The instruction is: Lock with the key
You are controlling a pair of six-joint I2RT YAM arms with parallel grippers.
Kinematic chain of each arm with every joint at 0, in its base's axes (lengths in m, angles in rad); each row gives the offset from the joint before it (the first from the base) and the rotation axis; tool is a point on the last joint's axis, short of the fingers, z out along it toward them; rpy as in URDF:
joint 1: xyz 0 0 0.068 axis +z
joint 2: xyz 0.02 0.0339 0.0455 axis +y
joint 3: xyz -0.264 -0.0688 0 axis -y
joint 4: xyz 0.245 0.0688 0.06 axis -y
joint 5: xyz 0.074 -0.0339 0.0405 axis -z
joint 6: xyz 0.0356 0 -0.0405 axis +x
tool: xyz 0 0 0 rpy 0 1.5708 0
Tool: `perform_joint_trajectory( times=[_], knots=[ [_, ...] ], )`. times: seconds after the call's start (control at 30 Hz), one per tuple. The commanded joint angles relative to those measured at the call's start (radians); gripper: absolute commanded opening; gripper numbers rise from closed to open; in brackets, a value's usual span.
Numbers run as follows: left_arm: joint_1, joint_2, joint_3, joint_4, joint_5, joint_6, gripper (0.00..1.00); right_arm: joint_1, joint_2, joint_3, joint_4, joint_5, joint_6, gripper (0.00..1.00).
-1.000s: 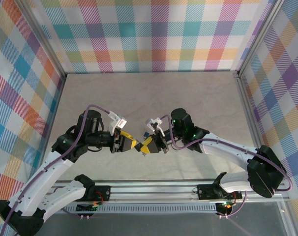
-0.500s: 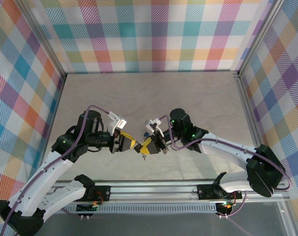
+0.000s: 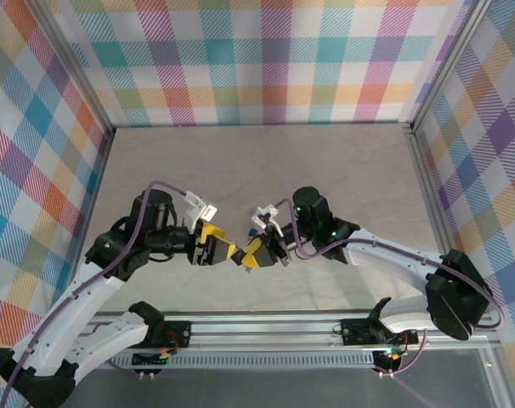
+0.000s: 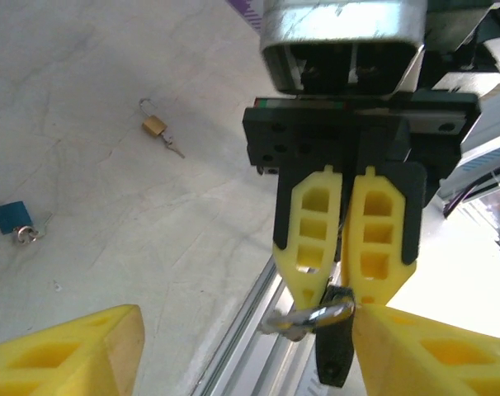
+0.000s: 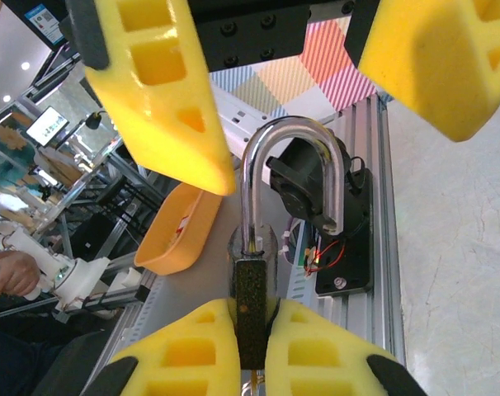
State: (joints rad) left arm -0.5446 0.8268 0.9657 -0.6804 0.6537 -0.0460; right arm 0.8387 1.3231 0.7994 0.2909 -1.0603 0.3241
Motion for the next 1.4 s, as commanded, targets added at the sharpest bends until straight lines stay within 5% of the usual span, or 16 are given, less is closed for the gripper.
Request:
perform_joint_trajectory(
  times=[0.0, 0.3, 1.37],
  knots=[
    [0.009, -0.027, -0.006, 0.04, 0.025, -0.019, 0.72, 0.018, 0.017, 0.039, 0.014, -0.046, -0.016, 0.0],
    [0.009, -0.028, -0.034, 0.092, 0.157, -0.075, 0.73, 0.024, 0.029, 0.051, 0.009, -0.036, -0.019, 0.0],
    [0.006, -0.046, -0.034, 0.066, 0.267, -0.106, 0.62, 0.026, 0.051, 0.077, 0.0, 0.029, -0.012, 0.0]
  ],
)
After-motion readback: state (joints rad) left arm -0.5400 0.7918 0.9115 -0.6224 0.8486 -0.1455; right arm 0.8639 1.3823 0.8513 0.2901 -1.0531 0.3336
